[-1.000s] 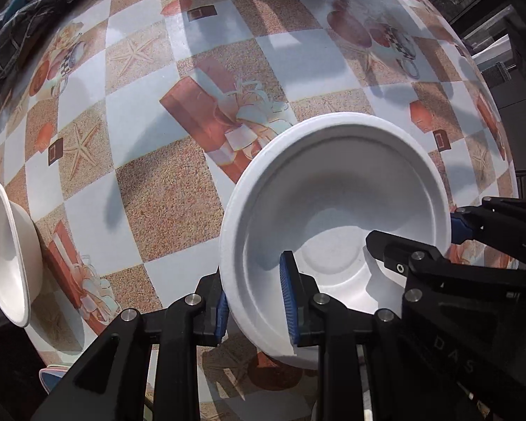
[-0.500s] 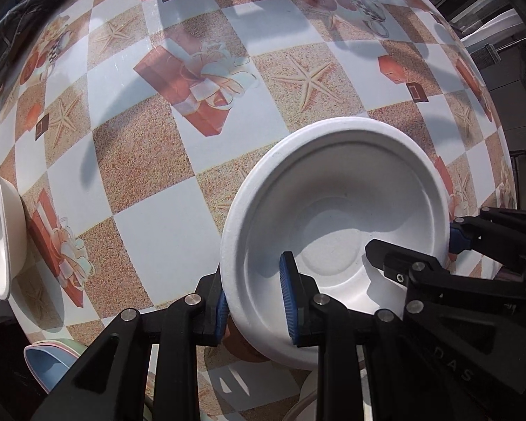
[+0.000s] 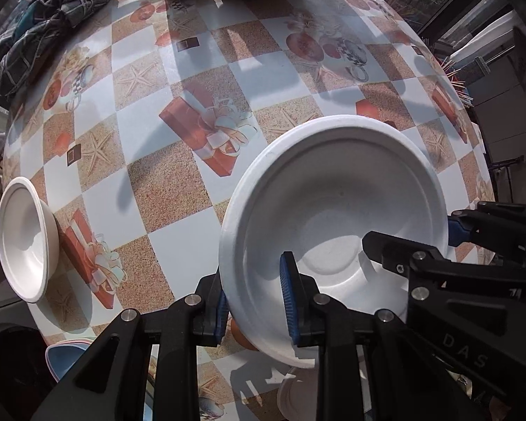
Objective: Organize plates and bowls
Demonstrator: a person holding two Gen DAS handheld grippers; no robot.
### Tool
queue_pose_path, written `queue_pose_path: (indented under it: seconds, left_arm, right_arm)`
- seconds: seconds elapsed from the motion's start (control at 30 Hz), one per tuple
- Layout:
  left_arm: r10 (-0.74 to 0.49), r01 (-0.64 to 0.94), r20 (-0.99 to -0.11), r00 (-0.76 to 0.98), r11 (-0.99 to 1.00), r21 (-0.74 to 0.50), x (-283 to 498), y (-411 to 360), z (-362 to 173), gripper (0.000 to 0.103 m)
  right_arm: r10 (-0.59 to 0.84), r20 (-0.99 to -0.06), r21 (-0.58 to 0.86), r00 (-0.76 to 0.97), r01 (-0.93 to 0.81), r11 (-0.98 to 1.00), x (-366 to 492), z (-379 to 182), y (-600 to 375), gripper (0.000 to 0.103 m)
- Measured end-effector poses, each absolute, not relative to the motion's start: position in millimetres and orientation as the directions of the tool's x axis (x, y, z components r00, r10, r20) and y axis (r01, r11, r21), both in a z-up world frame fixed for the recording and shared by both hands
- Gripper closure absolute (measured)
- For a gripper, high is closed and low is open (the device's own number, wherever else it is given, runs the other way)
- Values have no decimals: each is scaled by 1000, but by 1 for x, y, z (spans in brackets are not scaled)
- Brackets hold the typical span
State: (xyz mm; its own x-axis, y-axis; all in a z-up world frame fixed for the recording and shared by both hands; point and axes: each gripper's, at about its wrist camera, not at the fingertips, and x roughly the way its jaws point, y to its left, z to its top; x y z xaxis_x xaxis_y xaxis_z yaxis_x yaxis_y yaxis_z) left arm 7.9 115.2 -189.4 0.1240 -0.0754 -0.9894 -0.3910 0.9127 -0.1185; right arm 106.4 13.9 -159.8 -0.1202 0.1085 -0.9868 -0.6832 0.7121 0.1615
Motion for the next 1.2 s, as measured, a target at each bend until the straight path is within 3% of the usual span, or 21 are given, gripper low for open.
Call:
queue_pose_path:
  seconds: [0.27, 0.7, 0.93, 0.97, 1.0, 1.07, 1.2]
  left_arm:
    - [-105, -319, -985, 140, 937, -145, -13, 90, -134, 75]
    - [-125, -187, -990, 61, 973, -135, -46, 39, -149, 74]
    - [-110, -150, -992, 67, 981, -119, -50, 40, -152, 59]
    - [-105, -147, -992, 72, 983, -114, -51, 40, -150, 56]
    - [-101, -143, -991, 85, 983, -113, -53, 41, -147, 52]
    - [-107, -129, -985, 132, 984, -124, -57, 44, -138, 47]
    - [-149, -71, -962, 230, 983, -169, -67, 48, -112, 31]
  right_arm:
    - [133, -983, 182, -124, -650, 737, 78, -121, -21, 65]
    - [85, -983, 164, -166, -552, 818, 19, -149, -67, 65]
    - [137, -980, 192, -142, -526, 829, 12, -147, -69, 64]
    - [153, -979, 203, -139, -512, 834, 11, -146, -71, 51]
    - [167, -978, 209, -129, -500, 840, 10, -144, -74, 27]
    - [194, -976, 219, -102, -470, 855, 9, -138, -81, 1]
    - [229, -972, 227, -41, -386, 894, 14, -124, -101, 1]
